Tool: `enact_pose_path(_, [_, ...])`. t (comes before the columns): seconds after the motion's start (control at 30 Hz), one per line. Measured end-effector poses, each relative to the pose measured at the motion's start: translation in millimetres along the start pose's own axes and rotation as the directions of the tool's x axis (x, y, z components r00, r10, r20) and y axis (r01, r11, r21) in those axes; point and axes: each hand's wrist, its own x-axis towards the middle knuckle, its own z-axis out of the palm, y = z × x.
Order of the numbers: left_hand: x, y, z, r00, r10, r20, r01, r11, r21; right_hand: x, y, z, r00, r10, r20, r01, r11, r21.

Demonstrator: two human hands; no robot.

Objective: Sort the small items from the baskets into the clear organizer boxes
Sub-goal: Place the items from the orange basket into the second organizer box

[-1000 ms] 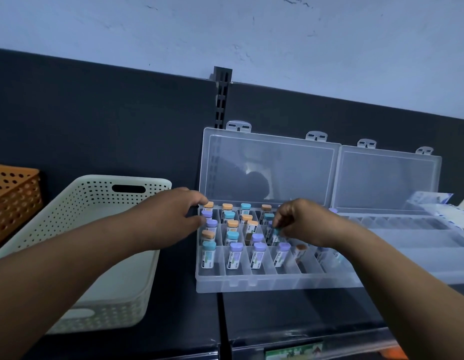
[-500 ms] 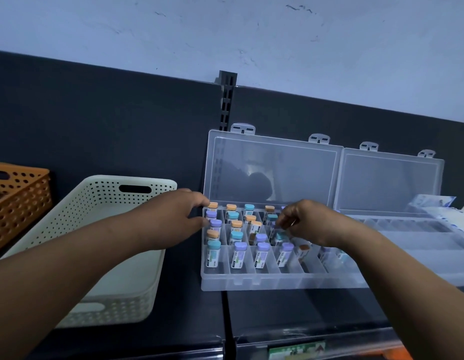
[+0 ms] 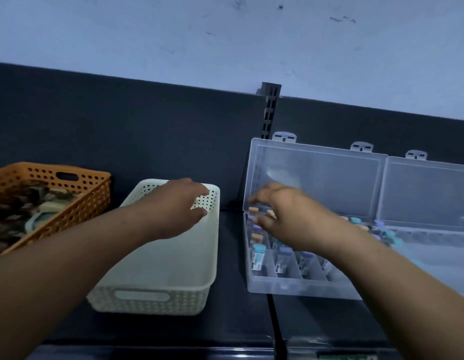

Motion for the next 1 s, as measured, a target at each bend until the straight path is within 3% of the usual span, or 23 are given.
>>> enact_pose_path(0.3, [-29.6,-77.5,-36.7,0.991,-0.125,-0.037,0.128,0.987,0.095,34.6,-80.6,40.3,0.991,0.023,0.128,-0.019,0.999,-0.036])
enact_pose_path(0.67, [-89.7,-232.3,-85.8,0.977,-0.215,-0.011,0.215,0.973,0.082,93.4,-228.3,61.6,0.979,-0.201,0.039,0.197,0.977,0.083])
enact_pose_path(0.87, [-117.4,-301.7,-90.3,0.954,-0.247,0.171,0.248,0.969,0.019,134.4,-309.2,83.4,0.97,-0.224,0.09,0.217,0.972,0.088])
enact_pose_path(1.0, [-118.9,-314.4,-79.1,0.927,-0.14,0.349,0.168,0.984,-0.052,154.8,-329.9,96.3,0.976,-0.094,0.197,0.097,0.995,-0.007])
